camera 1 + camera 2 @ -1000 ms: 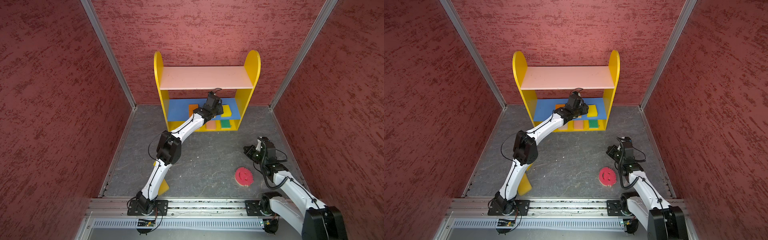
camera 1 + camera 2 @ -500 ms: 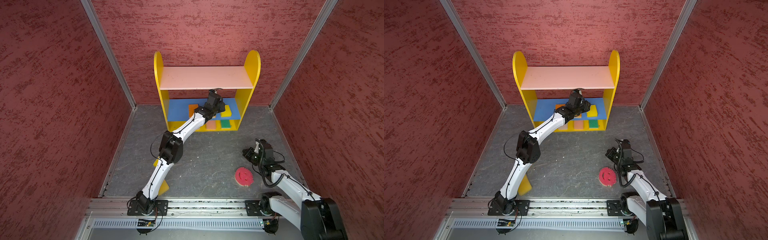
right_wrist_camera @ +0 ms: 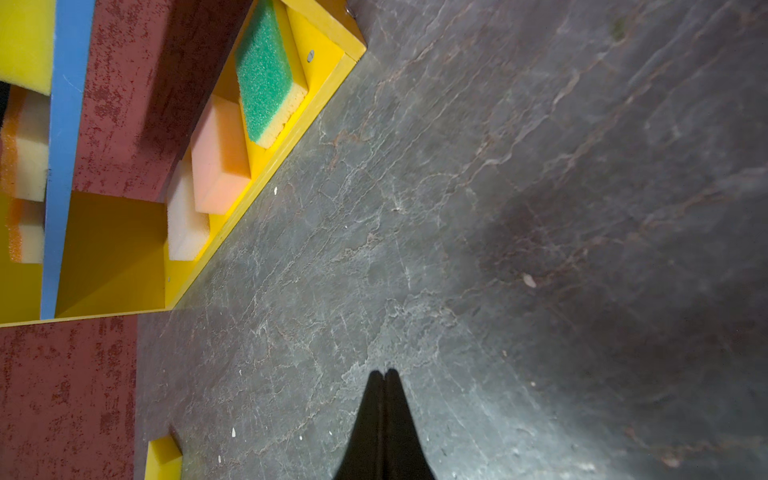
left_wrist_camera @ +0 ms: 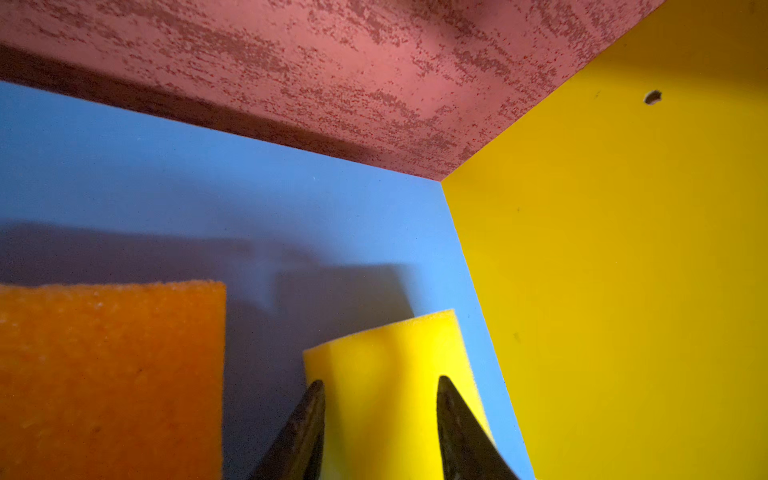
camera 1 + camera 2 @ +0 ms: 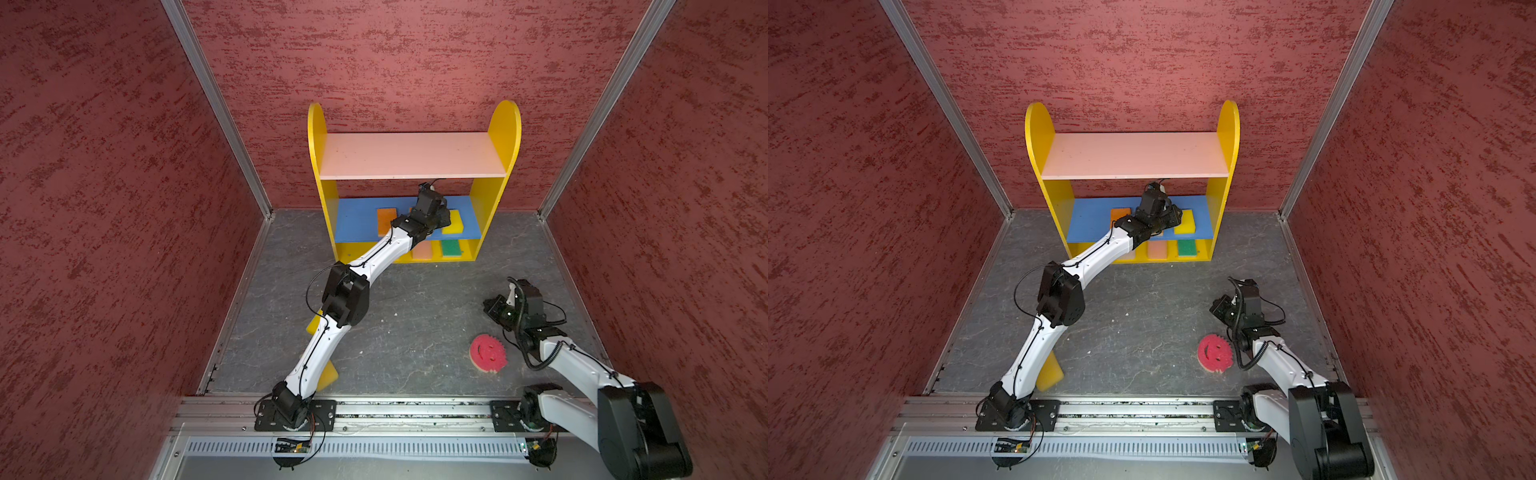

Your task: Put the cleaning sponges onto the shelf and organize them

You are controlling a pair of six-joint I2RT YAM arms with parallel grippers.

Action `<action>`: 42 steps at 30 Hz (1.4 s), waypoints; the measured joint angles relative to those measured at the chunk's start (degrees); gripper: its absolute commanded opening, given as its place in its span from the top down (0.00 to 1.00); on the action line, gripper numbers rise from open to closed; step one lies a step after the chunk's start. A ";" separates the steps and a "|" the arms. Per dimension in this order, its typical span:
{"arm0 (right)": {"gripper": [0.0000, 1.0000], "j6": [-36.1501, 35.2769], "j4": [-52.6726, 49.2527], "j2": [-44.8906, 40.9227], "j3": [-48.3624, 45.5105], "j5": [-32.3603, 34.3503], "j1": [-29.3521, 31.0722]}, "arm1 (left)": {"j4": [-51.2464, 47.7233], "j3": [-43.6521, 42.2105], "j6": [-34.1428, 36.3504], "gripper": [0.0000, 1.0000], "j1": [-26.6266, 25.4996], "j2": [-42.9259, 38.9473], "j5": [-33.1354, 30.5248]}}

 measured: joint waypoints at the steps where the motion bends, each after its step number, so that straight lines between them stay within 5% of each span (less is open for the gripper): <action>1: 1.00 0.00 0.13 0.33 -0.02 -0.13 0.00 | 0.00 0.11 -0.09 0.56 0.00 0.04 0.00; 14: 1.00 0.33 1.66 0.35 -0.83 -0.87 0.00 | -0.07 0.24 0.24 0.54 -0.52 -0.07 -0.22; 19: 1.00 0.66 -2.03 -7.04 -1.18 -0.46 -0.02 | -0.87 -0.98 2.03 0.54 -1.57 -3.04 -0.76; 29: 1.00 0.61 -16.90 -24.13 -1.16 2.34 -0.02 | 3.61 -29.77 2.93 0.54 -3.50 -28.30 -2.62; 35: 0.86 -0.22 -26.99 -26.36 -1.03 2.43 0.00 | 7.87 -52.04 3.37 0.53 -3.43 -47.23 -5.40; 39: 0.57 -0.68 -33.18 -26.56 -0.37 3.26 0.00 | 8.90 -62.75 2.64 0.53 -3.50 -58.75 -6.97; 42: 0.47 -0.72 -36.09 -26.47 0.22 3.78 0.00 | 8.74 -69.55 1.68 0.51 -3.56 -65.48 -8.11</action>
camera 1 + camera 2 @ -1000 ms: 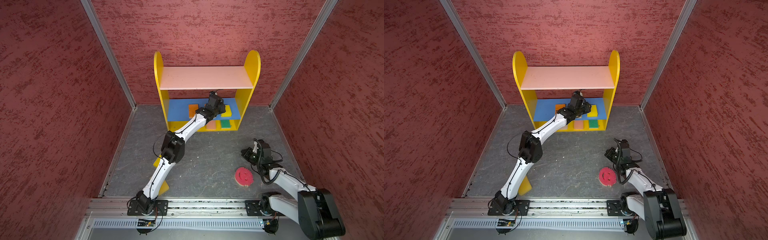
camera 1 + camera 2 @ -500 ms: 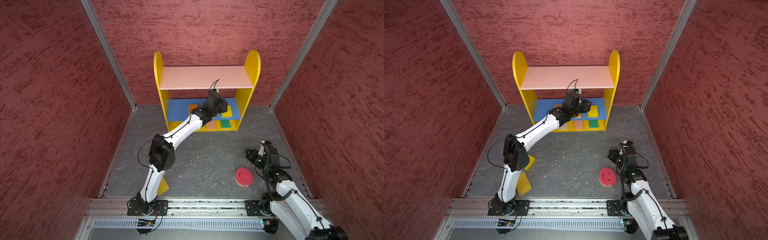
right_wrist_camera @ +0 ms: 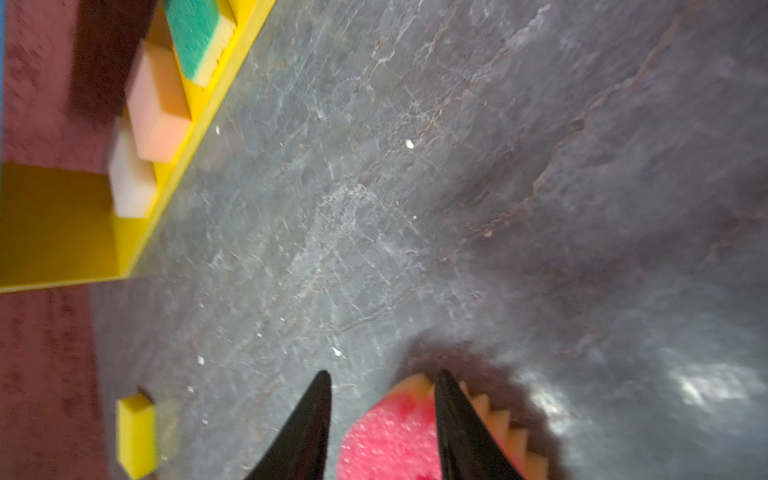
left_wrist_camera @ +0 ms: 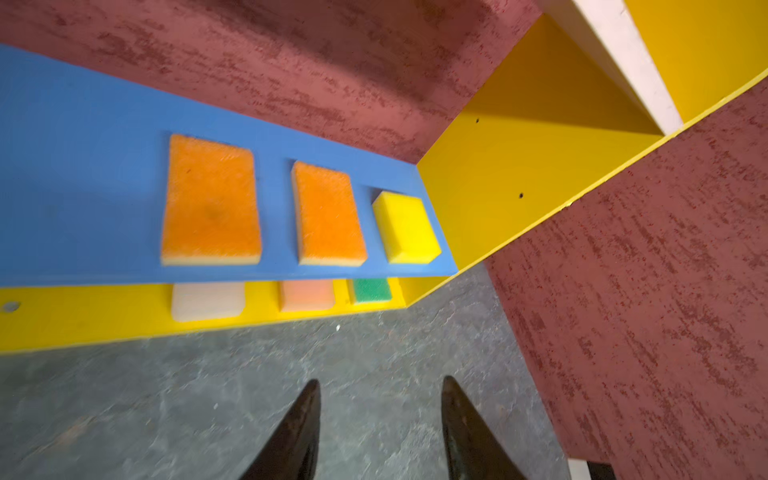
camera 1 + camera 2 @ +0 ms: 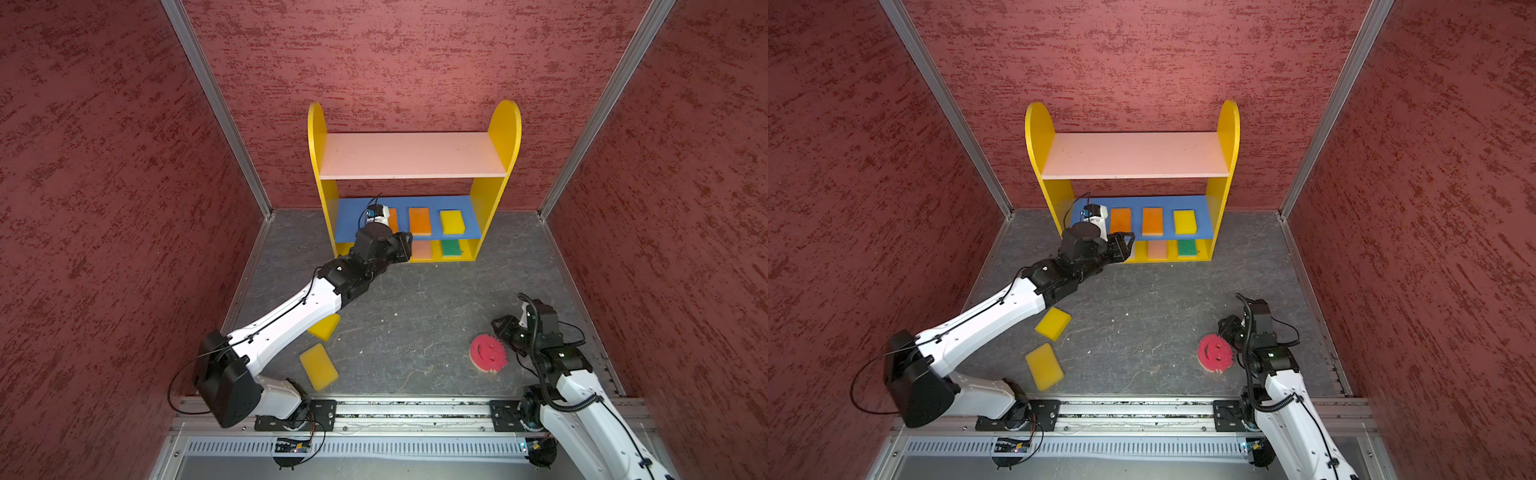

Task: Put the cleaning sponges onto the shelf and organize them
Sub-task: 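Withdraw the left gripper from the shelf toward the table sponges, then lower the left gripper to the table yellow sponge while the right gripper approaches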

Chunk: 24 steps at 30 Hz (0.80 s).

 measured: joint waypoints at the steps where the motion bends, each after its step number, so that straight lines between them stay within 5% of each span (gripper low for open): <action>1: 0.46 -0.02 -0.74 0.17 0.07 0.24 0.00 | -0.35 -1.99 -0.44 0.51 -0.04 -1.88 -0.31; 11: 0.43 2.54 -4.11 6.01 0.02 1.16 3.78 | -6.43 -15.96 -4.57 0.46 1.27 -14.19 -1.42; 19: 0.44 9.38 -0.92 9.88 -0.09 2.78 14.47 | -7.58 -19.63 -6.36 0.45 4.50 -16.74 0.76; 24: 0.41 13.16 6.80 24.44 5.55 5.70 24.65 | -8.20 -20.26 -7.13 0.40 5.09 -16.55 2.36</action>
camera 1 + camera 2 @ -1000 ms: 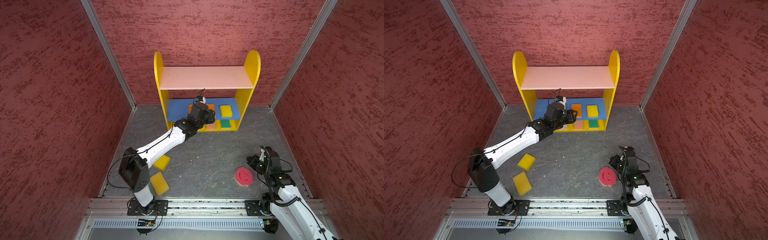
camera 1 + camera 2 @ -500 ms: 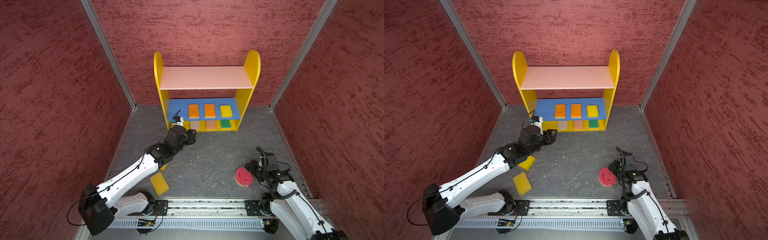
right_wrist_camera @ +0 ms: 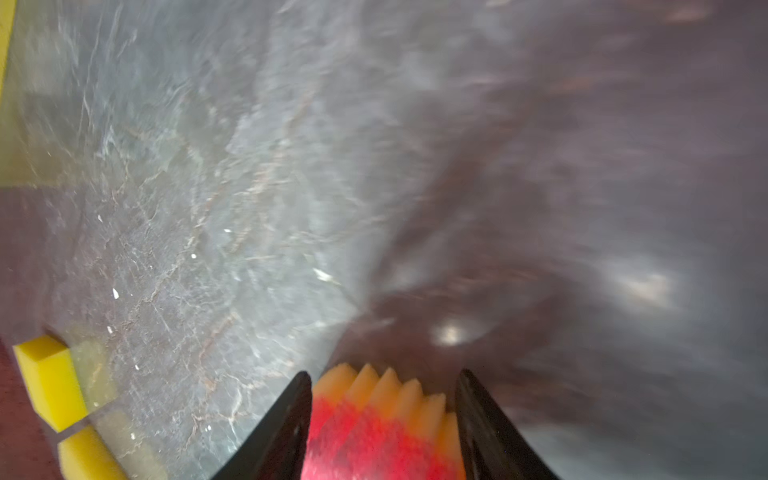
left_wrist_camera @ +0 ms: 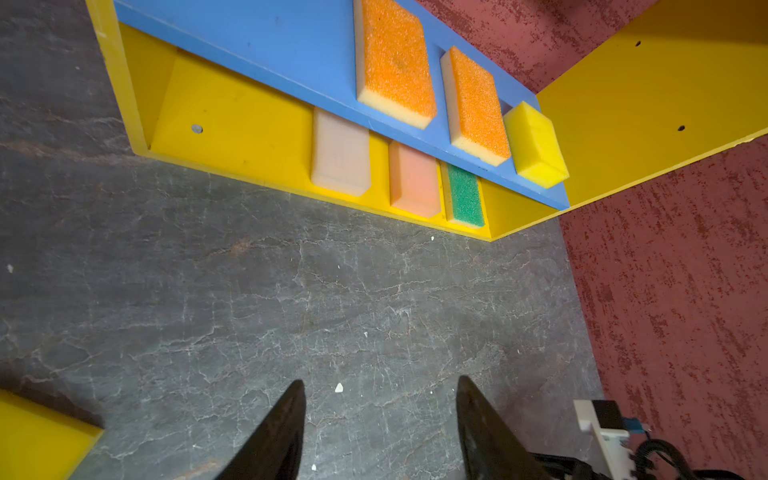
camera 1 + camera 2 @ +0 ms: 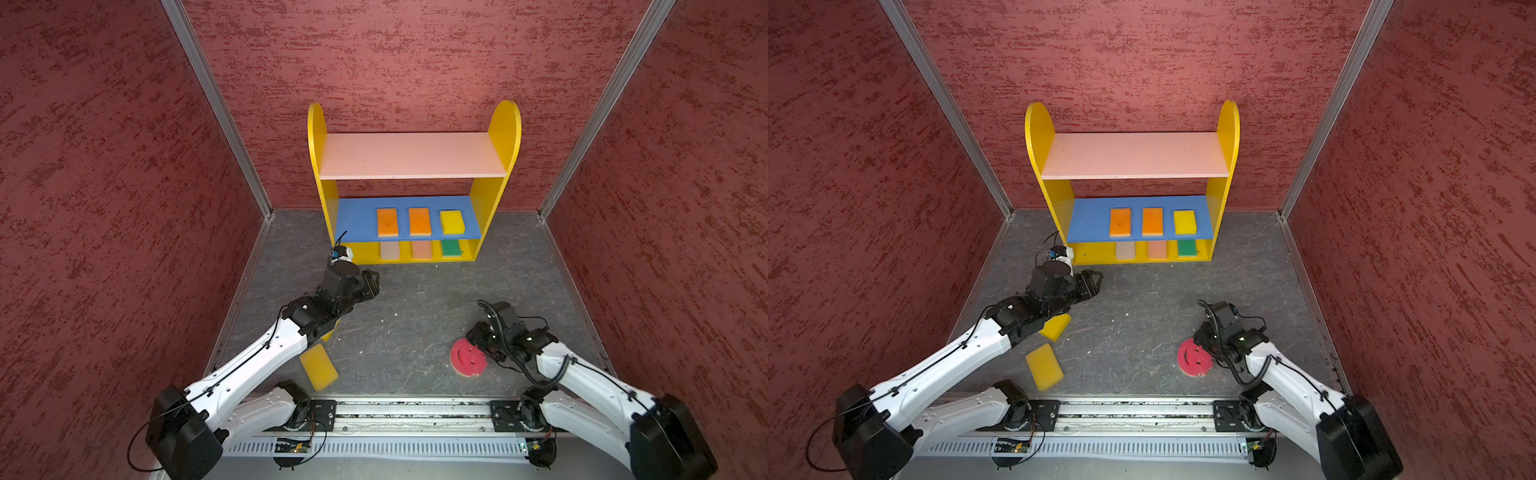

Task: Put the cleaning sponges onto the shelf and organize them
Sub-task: 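Lower the left gripper to the table yellow sponge while the right gripper approaches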

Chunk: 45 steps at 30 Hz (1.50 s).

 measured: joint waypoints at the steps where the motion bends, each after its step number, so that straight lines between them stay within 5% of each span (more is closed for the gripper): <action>1: 0.41 -0.02 1.44 3.54 2.49 0.52 1.36 | -0.52 -0.15 -0.09 0.39 0.33 -0.13 0.07; 5: 0.41 -2.21 5.73 14.19 14.21 2.62 5.11 | -4.48 -0.61 -0.76 0.35 2.05 -2.47 -0.59; 13: 0.45 -9.62 9.03 18.36 24.22 5.99 8.96 | -12.04 -4.22 -2.49 0.33 9.62 -4.02 -3.26; 20: 0.45 -15.08 11.41 23.19 30.47 6.40 15.76 | -19.04 -8.52 -4.00 0.00 25.75 -3.52 -4.83; 25: 0.45 -15.87 15.85 30.99 32.74 3.76 19.91 | -17.77 -8.50 -3.93 0.00 29.16 1.42 -4.94; 33: 0.43 -15.56 19.12 35.39 32.63 -0.83 20.79 | -6.93 -17.16 -5.77 0.00 28.92 6.38 0.72; 45: 0.45 -12.74 24.26 38.56 32.63 -6.75 20.50 | 7.30 -18.62 -17.57 0.01 11.37 10.88 2.62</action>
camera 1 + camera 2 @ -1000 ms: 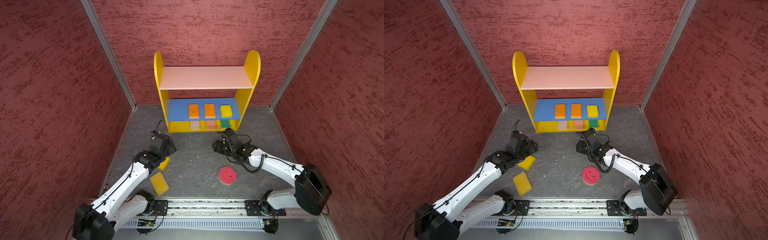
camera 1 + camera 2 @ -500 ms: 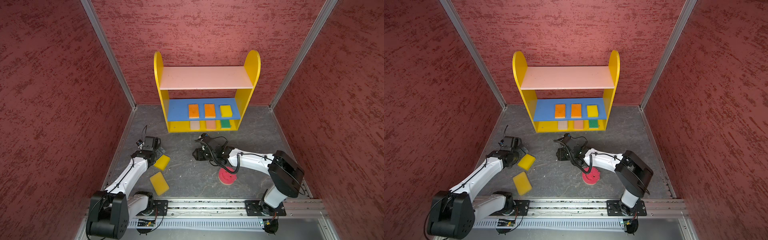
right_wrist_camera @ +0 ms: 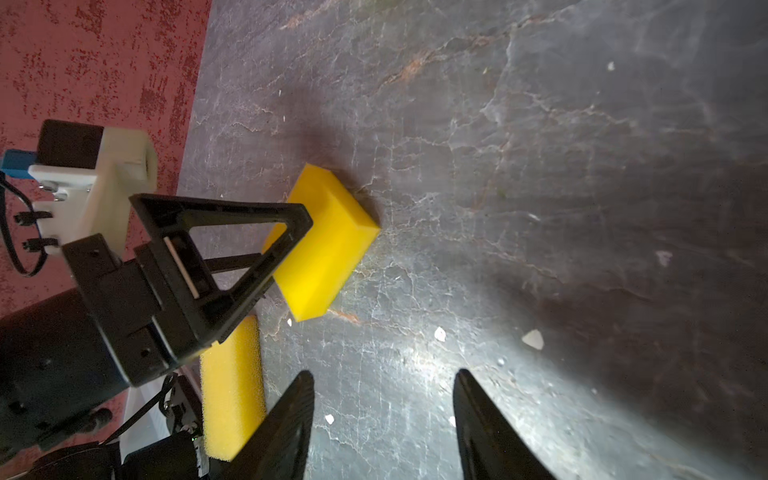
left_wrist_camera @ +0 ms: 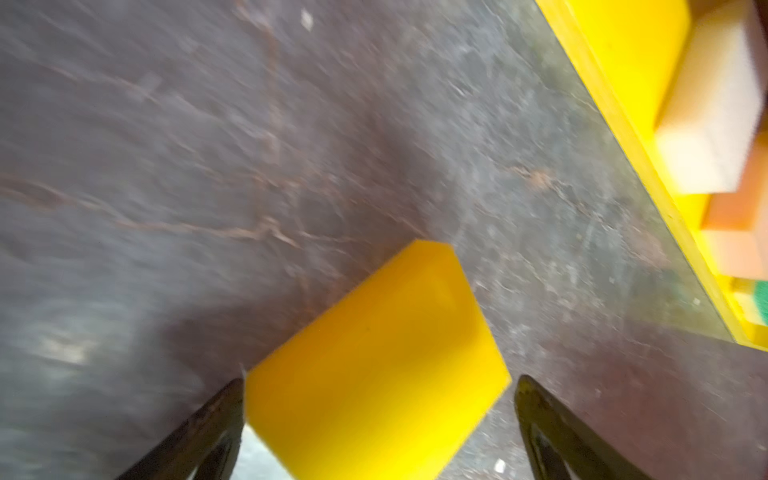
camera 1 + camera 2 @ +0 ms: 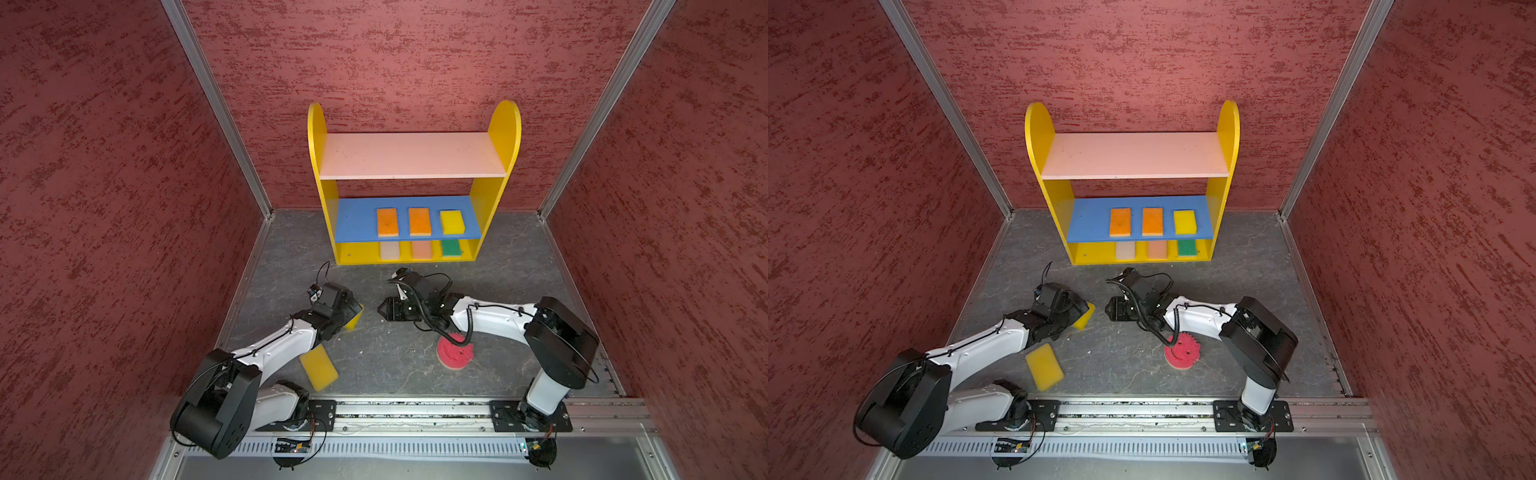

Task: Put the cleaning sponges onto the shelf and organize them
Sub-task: 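Grasp the small yellow sponge with both grippers from either side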

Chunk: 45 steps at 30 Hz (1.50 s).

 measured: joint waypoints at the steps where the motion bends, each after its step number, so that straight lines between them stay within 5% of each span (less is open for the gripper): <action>1: 0.45 0.33 0.28 0.39 0.04 -0.39 0.00 | 0.17 0.00 -0.59 0.00 -0.42 -0.11 0.39; 8: 0.46 0.48 0.44 6.05 6.64 -2.23 0.04 | -5.35 -0.15 -1.64 0.00 2.45 -13.20 0.98; 17: 0.49 0.24 -3.89 15.80 20.26 -2.86 1.64 | -13.51 -1.25 2.62 0.02 17.14 -28.35 2.73; 27: 0.51 0.59 -12.96 18.47 23.04 -0.85 3.41 | -8.46 -6.45 5.86 0.17 18.40 -19.98 11.63; 31: 0.64 0.79 -13.42 20.31 25.49 -0.87 3.45 | -2.99 -7.96 6.01 0.18 18.34 -14.45 14.62; 37: 0.97 1.40 -13.27 25.07 29.90 -1.09 3.43 | 3.08 -7.74 6.01 0.18 17.99 -9.29 16.72; 45: 1.00 0.26 -13.44 25.33 33.46 -1.46 2.14 | 4.52 -3.85 6.21 0.18 18.01 -8.35 18.10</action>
